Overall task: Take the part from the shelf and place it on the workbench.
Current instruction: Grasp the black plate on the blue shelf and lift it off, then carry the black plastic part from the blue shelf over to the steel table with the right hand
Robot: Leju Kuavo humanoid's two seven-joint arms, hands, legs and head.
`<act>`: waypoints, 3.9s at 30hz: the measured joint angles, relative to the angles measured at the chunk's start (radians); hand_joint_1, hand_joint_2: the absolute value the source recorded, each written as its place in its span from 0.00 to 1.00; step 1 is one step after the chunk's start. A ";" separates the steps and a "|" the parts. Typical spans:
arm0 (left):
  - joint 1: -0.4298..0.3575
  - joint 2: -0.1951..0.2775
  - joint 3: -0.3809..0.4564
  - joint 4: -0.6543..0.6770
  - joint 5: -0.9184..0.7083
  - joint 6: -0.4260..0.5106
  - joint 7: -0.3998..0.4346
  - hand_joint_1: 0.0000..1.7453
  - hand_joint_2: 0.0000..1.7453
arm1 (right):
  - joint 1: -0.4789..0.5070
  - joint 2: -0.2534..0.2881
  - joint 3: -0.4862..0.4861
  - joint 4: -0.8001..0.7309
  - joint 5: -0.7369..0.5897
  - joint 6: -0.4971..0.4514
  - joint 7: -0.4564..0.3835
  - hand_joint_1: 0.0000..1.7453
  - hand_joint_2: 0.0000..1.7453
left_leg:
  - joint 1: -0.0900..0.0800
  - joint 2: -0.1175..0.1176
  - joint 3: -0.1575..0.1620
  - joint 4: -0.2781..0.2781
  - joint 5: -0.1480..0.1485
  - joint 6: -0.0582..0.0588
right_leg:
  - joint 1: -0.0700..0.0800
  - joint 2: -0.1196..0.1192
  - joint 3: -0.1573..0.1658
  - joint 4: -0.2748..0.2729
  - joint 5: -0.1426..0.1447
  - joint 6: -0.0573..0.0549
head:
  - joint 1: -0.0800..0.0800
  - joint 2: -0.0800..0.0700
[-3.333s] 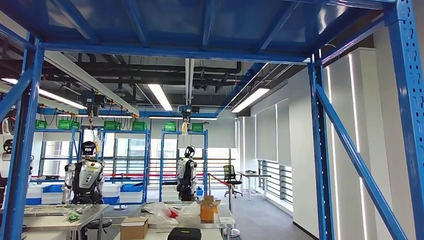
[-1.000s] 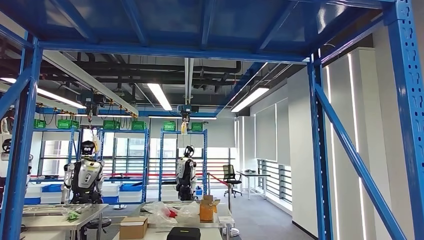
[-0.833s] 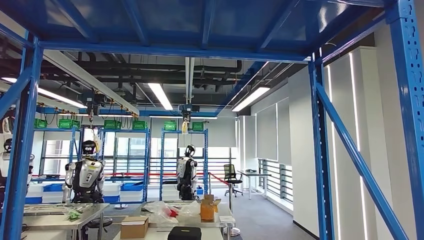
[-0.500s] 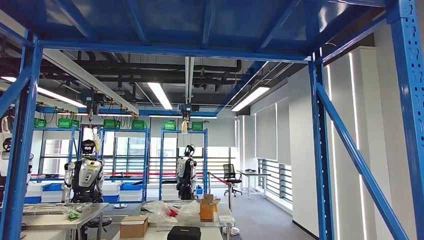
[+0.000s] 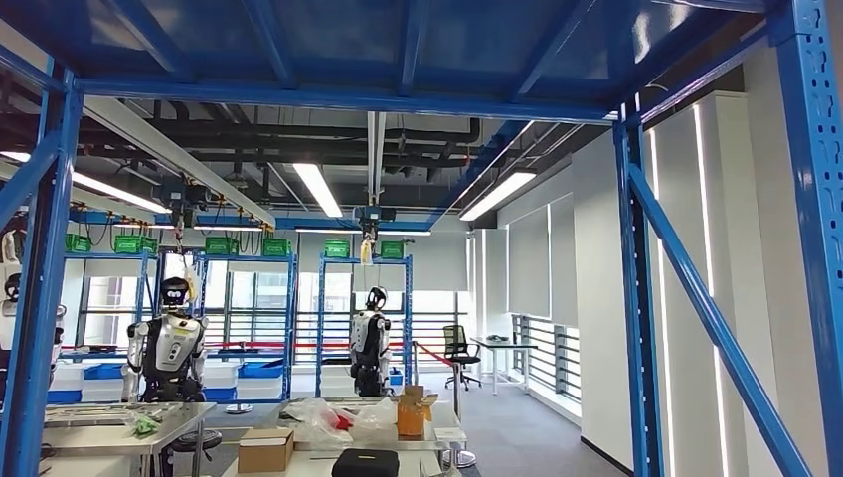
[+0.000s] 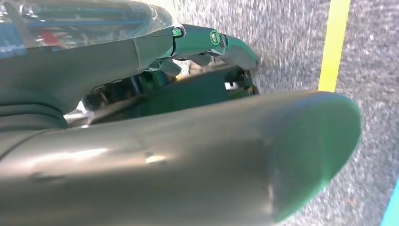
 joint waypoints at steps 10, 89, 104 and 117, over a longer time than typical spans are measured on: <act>-0.011 -0.013 -0.037 0.020 -0.073 0.093 0.042 0.00 0.50 | 0.006 0.000 0.043 -0.130 -0.202 0.141 -0.111 1.00 1.00 | 0.000 0.000 0.000 0.000 0.000 0.000 | 0.000 0.000 0.000 0.000 0.000 0.000 | 0.000 0.000; -0.009 -0.088 0.189 0.094 0.071 0.209 -0.275 0.00 1.00 | 0.016 -0.014 0.178 -0.197 -0.218 0.148 -0.044 1.00 1.00 | 0.006 0.003 -0.003 -0.022 0.027 0.025 | -0.010 0.000 -0.041 0.089 -0.061 0.023 | -0.001 0.000; -0.008 -0.087 0.189 0.096 0.074 0.212 -0.272 0.00 1.00 | 0.024 -0.023 0.175 -0.195 -0.221 0.128 -0.041 1.00 1.00 | 0.022 0.002 -0.045 0.056 -0.019 -0.041 | -0.020 0.003 -0.004 0.027 -0.023 -0.015 | -0.001 0.000; -0.010 -0.085 0.189 0.098 0.083 0.212 -0.273 0.00 1.00 | 0.031 -0.024 0.171 -0.195 -0.217 0.105 -0.038 1.00 1.00 | -0.007 0.004 0.005 0.010 -0.013 0.013 | 0.004 -0.001 -0.051 0.027 0.031 -0.010 | 0.003 0.000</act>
